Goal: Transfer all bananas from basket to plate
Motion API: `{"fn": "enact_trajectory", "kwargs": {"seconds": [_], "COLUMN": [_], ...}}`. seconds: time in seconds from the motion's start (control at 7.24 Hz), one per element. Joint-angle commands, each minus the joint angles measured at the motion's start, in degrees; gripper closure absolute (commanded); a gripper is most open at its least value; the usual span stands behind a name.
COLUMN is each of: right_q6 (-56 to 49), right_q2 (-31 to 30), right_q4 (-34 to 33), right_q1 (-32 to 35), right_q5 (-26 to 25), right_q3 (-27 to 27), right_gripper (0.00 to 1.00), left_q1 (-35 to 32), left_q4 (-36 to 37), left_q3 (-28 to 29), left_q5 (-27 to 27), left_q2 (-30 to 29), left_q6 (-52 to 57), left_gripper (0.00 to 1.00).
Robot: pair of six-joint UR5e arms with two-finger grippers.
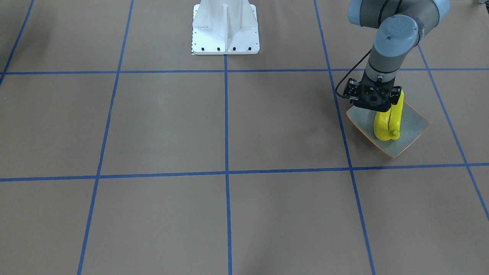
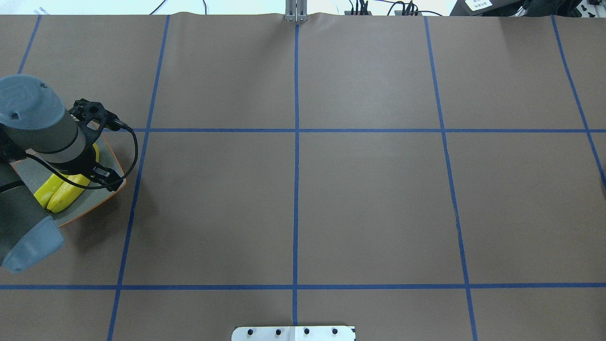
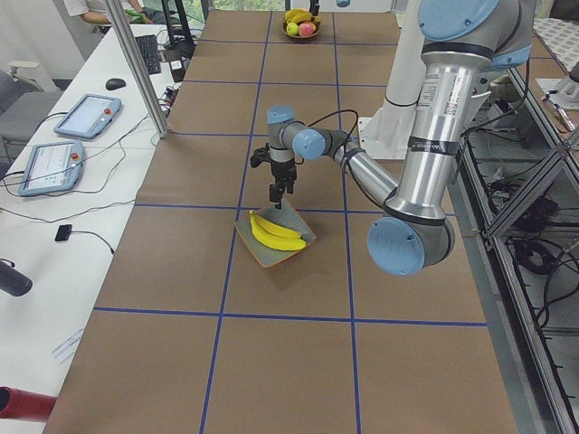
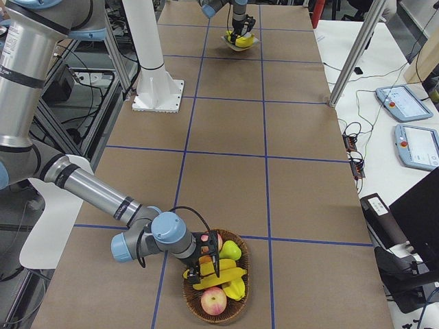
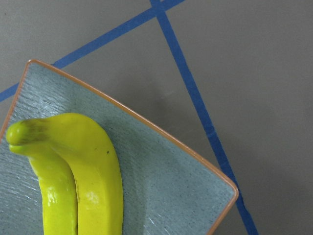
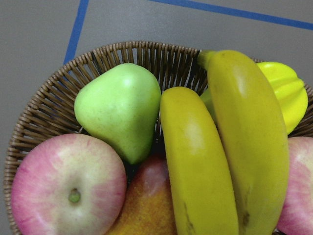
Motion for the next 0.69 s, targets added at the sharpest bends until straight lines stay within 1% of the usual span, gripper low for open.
{"fn": "enact_trajectory", "kwargs": {"seconds": [0.0, 0.14, 0.28, 0.41, 0.55], "right_q6": [0.2, 0.2, 0.1, -0.1, -0.4], "right_q2": [0.0, 0.1, 0.2, 0.3, 0.5], "right_q4": [0.3, 0.4, 0.4, 0.4, 0.4], "right_q1": [0.4, 0.5, 0.8, 1.0, 1.8], "right_q5": [0.1, 0.1, 0.1, 0.3, 2.4], "right_q3": [-1.3, -1.3, -1.3, -1.1, -0.7], "right_gripper": [0.22, 0.49, 0.93, 1.0, 1.0], "left_q1": [0.0, 0.0, 0.0, 0.0, 0.0], "left_q4": [0.0, 0.0, 0.0, 0.0, 0.0], "left_q3": [0.1, 0.1, 0.1, 0.1, 0.1], "left_q5": [0.1, 0.2, 0.2, 0.2, 0.2], "left_q2": [0.0, 0.0, 0.0, 0.0, 0.0], "left_q6": [0.1, 0.1, 0.1, 0.1, 0.1], "left_gripper": [0.01, 0.01, 0.01, 0.01, 0.01]}}
